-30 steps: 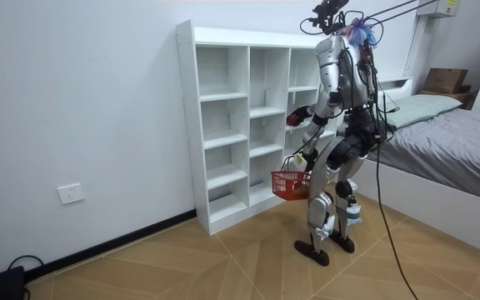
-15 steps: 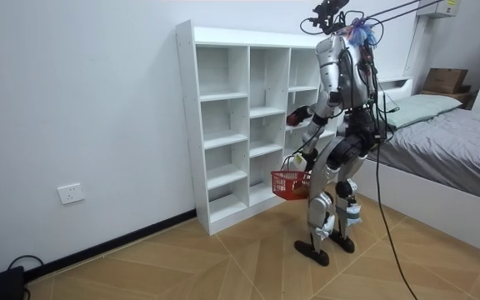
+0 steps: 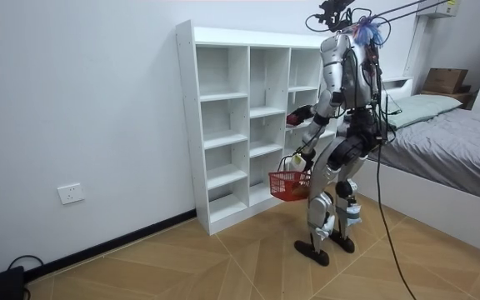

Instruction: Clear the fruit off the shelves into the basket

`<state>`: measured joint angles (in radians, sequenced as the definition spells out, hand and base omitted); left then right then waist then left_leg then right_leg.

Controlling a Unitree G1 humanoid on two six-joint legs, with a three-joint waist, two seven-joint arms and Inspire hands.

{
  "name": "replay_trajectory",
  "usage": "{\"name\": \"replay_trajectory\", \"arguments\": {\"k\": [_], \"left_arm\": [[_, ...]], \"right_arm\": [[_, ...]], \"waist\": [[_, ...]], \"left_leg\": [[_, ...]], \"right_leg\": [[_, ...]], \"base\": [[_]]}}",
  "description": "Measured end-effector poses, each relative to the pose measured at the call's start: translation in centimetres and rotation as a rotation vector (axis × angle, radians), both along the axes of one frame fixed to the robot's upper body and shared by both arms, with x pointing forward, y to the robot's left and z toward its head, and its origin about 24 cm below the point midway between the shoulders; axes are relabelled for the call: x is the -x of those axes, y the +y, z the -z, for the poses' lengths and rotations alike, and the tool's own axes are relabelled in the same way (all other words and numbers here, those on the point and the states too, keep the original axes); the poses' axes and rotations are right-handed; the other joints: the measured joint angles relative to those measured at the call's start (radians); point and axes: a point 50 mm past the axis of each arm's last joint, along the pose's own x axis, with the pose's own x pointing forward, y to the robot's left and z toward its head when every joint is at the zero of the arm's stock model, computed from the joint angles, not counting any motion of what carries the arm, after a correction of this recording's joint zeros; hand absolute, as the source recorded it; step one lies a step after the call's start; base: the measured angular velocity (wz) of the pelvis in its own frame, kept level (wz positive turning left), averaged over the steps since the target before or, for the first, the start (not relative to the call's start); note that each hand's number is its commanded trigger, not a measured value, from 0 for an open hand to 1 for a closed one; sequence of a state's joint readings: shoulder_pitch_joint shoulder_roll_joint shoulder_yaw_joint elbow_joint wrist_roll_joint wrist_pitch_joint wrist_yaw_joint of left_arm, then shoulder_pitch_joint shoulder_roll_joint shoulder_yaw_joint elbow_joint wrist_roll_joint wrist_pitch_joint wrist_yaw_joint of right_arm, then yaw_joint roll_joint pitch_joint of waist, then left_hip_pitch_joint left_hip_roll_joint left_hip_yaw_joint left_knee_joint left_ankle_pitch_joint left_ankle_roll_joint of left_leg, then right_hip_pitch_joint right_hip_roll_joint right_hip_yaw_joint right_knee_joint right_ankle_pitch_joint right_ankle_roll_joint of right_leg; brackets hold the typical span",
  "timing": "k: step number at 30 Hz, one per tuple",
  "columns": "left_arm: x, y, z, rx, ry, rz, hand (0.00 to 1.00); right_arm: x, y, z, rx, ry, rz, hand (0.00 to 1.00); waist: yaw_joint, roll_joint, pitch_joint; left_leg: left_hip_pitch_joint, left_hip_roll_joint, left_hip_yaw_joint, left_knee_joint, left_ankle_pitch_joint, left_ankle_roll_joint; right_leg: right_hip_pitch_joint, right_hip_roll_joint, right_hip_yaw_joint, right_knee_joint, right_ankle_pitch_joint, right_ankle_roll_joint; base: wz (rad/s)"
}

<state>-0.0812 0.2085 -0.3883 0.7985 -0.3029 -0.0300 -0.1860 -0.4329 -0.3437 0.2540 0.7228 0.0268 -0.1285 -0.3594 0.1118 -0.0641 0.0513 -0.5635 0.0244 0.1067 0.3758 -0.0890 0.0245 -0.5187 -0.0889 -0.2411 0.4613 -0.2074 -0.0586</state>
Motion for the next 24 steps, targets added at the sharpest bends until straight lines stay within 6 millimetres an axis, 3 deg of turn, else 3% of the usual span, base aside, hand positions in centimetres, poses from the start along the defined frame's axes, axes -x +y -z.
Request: {"name": "replay_trajectory", "arguments": {"k": [6, 12, 16, 24], "left_arm": [[-0.9, 0.1, -0.5, 0.014, -0.037, -0.032, 1.0], [-1.1, 0.2, -0.9, 0.027, -0.069, -0.057, 1.0], [-0.9, 0.0, -1.1, 0.045, -0.086, -0.063, 1.0], [-1.0, -0.1, -1.3, 0.061, -0.112, -0.053, 1.0]], "right_arm": [[1.7, 1.4, 1.8, -0.073, 0.059, -0.087, 1.0], [3.8, 2.3, 4.0, -0.168, 0.142, -0.148, 1.0], [6.1, 2.7, 5.8, -0.216, 0.212, -0.197, 1.0], [8.3, 3.3, 7.2, -0.255, 0.291, -0.278, 1.0]], "waist": [[-0.026, 0.021, -0.0127], [-0.037, 0.026, -0.0156], [-0.055, 0.04, -0.0279], [-0.069, 0.044, -0.0323]], "left_leg": [[0.031, 0.002, 0.004, 0.001, 0.0, -0.001], [0.104, 0.017, 0.017, -0.006, -0.009, -0.005], [0.161, 0.021, 0.02, -0.007, -0.021, -0.009], [0.282, 0.032, 0.06, -0.033, -0.037, -0.015]], "right_leg": [[0.028, 0.004, 0.007, 0.001, 0.0, -0.001], [0.107, 0.018, 0.011, -0.034, 0.007, -0.004], [0.168, 0.024, 0.014, -0.048, 0.006, -0.002], [0.266, 0.038, 0.055, -0.069, 0.005, -0.001]], "base": [[-0.02], [-0.08], [-0.04], [-0.16]]}}
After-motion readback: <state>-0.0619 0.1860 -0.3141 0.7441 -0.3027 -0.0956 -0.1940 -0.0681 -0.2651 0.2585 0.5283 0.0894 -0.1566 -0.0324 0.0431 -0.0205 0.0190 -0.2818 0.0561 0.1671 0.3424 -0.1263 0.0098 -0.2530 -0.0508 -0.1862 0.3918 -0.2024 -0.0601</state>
